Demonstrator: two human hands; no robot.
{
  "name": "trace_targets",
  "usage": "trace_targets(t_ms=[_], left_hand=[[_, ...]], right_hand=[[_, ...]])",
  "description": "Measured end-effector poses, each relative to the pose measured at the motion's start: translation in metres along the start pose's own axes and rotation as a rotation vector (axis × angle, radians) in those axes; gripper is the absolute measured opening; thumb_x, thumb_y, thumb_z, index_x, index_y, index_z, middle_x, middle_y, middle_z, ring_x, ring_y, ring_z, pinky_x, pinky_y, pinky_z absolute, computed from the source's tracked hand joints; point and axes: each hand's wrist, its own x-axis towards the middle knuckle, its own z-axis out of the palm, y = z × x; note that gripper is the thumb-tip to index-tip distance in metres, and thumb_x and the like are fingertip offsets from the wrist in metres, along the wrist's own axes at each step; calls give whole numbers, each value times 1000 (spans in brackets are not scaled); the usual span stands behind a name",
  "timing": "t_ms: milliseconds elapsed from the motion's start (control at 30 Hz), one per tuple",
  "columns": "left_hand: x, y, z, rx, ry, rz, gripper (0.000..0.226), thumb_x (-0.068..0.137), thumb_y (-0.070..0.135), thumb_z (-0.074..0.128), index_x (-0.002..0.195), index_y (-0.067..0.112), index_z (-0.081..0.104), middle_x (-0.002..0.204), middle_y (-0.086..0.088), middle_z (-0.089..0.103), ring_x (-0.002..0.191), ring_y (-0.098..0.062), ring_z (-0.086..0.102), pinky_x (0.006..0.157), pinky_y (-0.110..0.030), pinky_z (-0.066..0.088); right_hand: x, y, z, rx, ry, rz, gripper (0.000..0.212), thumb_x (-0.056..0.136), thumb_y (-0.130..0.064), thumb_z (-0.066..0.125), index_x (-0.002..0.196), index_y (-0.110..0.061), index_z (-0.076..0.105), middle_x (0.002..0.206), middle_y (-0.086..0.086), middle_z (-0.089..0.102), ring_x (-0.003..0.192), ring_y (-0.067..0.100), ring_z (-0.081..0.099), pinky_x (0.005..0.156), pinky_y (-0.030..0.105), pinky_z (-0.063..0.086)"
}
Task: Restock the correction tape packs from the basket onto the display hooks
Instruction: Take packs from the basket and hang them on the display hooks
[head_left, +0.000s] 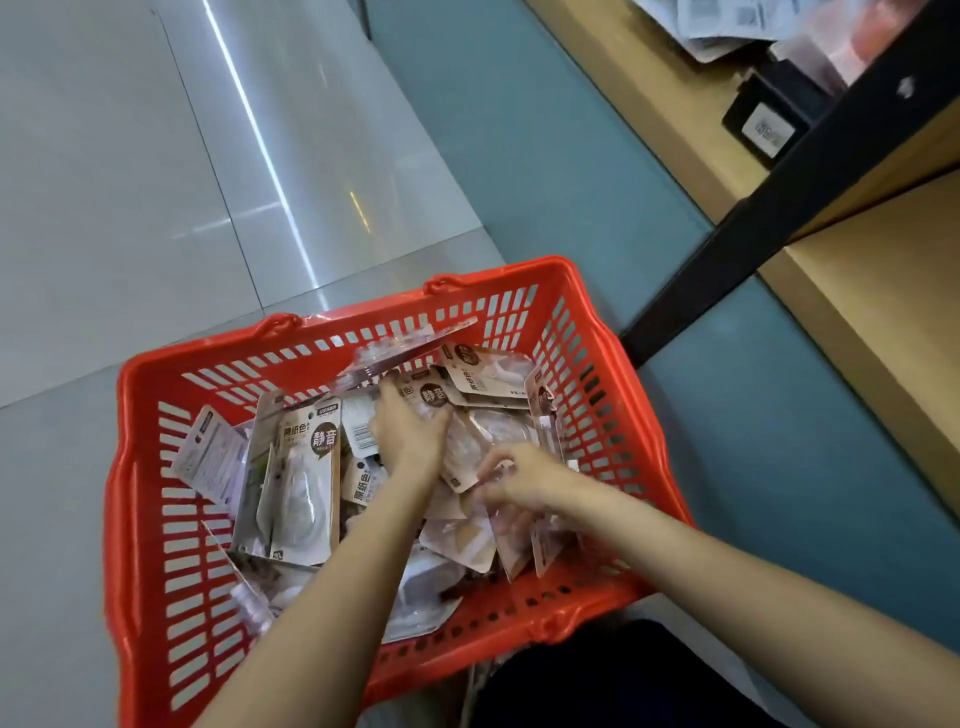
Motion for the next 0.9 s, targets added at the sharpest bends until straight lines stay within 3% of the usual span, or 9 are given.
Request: trace_targets(t_ms=[67, 167, 233, 400, 500, 633, 733, 833, 900], left_hand=[[-2, -6, -1, 33, 22, 67, 70, 77, 18, 75, 135, 11, 35, 137, -11, 46, 128, -31, 39, 106, -45, 35], [-10, -16, -14, 170, -55, 204, 85, 79, 19, 73, 146, 19, 21, 146, -8, 29, 134, -28, 26, 109, -44, 28], [-19, -19, -30, 215, -125, 270, 94, 77, 20, 75, 148, 24, 14, 148, -9, 24, 136, -26, 25, 110, -41, 26], [-19, -19, -55, 209, -303, 274, 103, 72, 11, 78, 149, 22, 11, 142, -3, 43, 120, -12, 46, 94, -19, 31], [-18, -18, -60, 191, -293, 246, 99, 72, 10, 78, 148, 24, 16, 133, -3, 52, 106, -8, 48, 89, -20, 35], [-29, -24, -72, 140, -184, 246, 102, 72, 12, 77, 149, 25, 12, 143, -2, 42, 128, -21, 44, 92, -23, 30], [-33, -29, -79, 204, -130, 329, 102, 73, 15, 77, 149, 27, 10, 139, -2, 48, 120, -15, 48, 91, -22, 33], [-32, -30, -75, 243, -129, 350, 100, 75, 16, 76, 148, 30, 9, 133, -2, 53, 113, -15, 52, 88, -23, 36], [-29, -29, -72, 195, -120, 300, 99, 75, 15, 76, 147, 30, 11, 132, -3, 54, 113, -17, 53, 88, -24, 38]], right_hand=[[-5, -7, -23, -256, 183, -125, 17, 85, 0, 57, 87, -14, 67, 89, 7, 68, 78, 18, 65, 76, 31, 53], [17, -21, -59, -436, 511, -287, 18, 86, 0, 53, 99, -6, 64, 105, 9, 61, 100, 23, 57, 82, 30, 43], [44, -34, -68, -511, 467, -352, 23, 89, -11, 57, 111, -5, 58, 112, 11, 56, 107, 24, 54, 87, 30, 41], [79, -44, -53, -656, 120, -195, 61, 85, -9, 50, 143, -12, 30, 142, 17, 36, 131, 33, 34, 109, 41, 29], [75, -51, -54, -947, -41, -151, 91, 77, -17, 69, 149, -19, 13, 153, 11, 17, 139, 34, 17, 113, 48, 22], [81, -61, -59, -958, -214, -73, 116, 66, -35, 82, 150, -25, 3, 154, 8, 16, 140, 33, 24, 111, 48, 30], [84, -60, -49, -911, -196, -75, 118, 63, -32, 85, 150, -24, 6, 147, 14, 30, 135, 36, 34, 107, 45, 35], [74, -61, -52, -1073, -63, -158, 115, 64, -44, 81, 150, -24, 9, 154, 15, 10, 141, 37, 14, 112, 52, 20], [75, -56, -57, -958, -125, -126, 118, 63, -40, 83, 150, -25, 5, 156, 11, 11, 141, 34, 17, 112, 50, 23]])
